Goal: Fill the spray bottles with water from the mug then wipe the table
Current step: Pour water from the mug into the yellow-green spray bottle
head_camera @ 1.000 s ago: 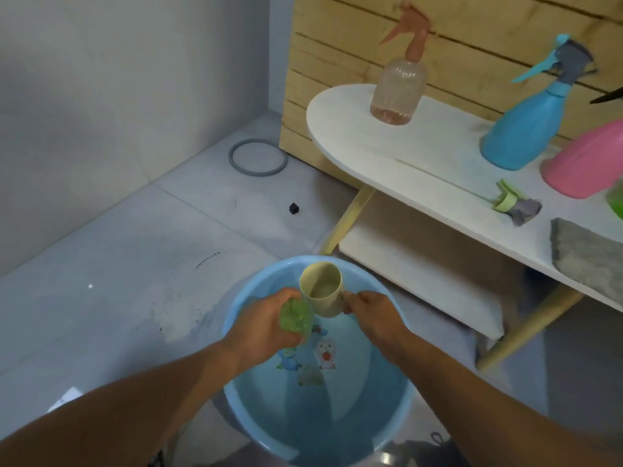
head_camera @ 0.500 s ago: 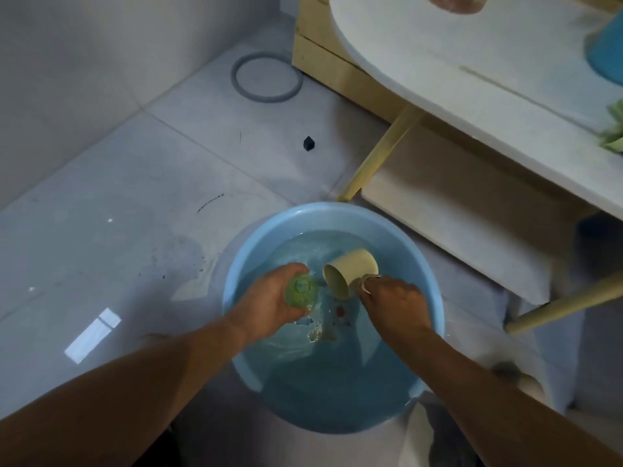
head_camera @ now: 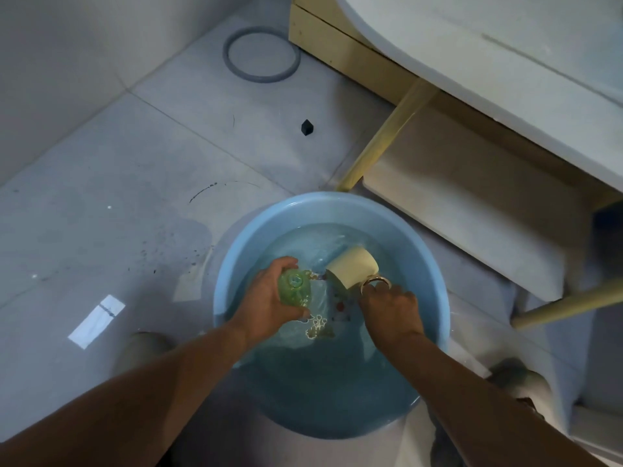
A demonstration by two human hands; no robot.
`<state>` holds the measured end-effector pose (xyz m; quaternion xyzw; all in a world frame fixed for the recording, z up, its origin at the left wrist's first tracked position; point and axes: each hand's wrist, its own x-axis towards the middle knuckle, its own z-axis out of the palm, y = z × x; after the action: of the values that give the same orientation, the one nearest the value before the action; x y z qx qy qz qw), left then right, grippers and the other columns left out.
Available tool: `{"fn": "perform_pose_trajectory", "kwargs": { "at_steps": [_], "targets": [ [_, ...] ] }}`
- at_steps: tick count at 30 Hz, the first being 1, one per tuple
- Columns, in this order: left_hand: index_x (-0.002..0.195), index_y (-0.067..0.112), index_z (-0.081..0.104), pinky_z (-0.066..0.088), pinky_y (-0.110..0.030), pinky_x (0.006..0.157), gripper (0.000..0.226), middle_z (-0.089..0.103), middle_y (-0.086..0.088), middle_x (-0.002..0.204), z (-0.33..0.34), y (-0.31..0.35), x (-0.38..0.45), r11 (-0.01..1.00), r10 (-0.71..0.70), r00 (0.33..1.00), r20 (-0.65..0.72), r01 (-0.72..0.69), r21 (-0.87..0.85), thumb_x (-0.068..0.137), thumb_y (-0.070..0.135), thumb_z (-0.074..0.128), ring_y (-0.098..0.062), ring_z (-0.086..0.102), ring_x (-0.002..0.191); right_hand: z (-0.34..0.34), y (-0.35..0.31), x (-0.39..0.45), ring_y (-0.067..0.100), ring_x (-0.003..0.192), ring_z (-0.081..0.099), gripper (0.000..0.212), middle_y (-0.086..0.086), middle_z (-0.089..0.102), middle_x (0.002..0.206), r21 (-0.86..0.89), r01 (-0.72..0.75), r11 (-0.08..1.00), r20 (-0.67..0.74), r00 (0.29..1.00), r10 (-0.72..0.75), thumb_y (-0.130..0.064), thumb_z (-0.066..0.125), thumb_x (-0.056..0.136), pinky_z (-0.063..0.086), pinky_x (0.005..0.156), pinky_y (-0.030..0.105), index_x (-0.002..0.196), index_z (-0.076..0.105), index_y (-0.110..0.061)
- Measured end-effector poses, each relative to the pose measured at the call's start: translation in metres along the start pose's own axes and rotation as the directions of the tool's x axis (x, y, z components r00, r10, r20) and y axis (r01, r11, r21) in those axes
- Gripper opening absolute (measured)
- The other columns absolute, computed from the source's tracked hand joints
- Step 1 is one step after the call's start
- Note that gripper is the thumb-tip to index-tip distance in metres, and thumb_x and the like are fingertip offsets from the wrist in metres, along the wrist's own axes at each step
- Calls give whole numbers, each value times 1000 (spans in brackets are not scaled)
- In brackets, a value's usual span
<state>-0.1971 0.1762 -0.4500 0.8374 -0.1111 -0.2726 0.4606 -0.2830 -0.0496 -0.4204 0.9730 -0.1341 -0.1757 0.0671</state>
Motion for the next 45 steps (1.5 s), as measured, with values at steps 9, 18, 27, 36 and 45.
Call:
{"fn": "perform_pose_trajectory", "kwargs": {
  "at_steps": [9,18,27,36,45],
  "targets": [
    [122,47,58,59,-43,94,80,65,2,119,8,7,7,997,-4,1000,-24,2,-75,54,37,97,-15,67,104,-13,10,9,38,94,63,41,11,69,94,623,-330,709,212,944,252,-48,41,104,46,81,37,84,59,-16],
    [117,39,64,51,-22,96,73,62,6,117,-19,51,-2,989,148,988,-41,-148,23,54,36,100,-10,63,107,-71,34,-12,23,61,50,48,0,50,58,773,-369,516,245,924,294,-50,56,90,40,59,34,61,49,-13],
    [111,38,56,56,-31,82,62,65,13,106,-58,135,-43,963,260,964,59,-263,49,63,38,95,-7,65,96,-181,58,-60,16,54,34,42,-4,38,53,884,-162,438,54,967,247,-46,66,85,31,56,31,59,48,-18],
    [112,40,57,60,-27,81,61,69,18,106,-103,223,-85,936,330,935,129,-342,80,64,40,96,-1,69,94,-284,66,-114,16,54,25,41,0,33,60,915,1,403,-90,976,201,-44,67,82,22,53,31,62,41,-20],
    [115,34,64,60,-33,92,57,75,14,106,-143,287,-103,896,428,890,155,-441,60,68,29,97,-4,73,98,-347,78,-134,19,57,24,37,3,30,66,908,35,418,-157,953,261,-39,68,83,18,51,29,69,41,-18]
  ]
}}
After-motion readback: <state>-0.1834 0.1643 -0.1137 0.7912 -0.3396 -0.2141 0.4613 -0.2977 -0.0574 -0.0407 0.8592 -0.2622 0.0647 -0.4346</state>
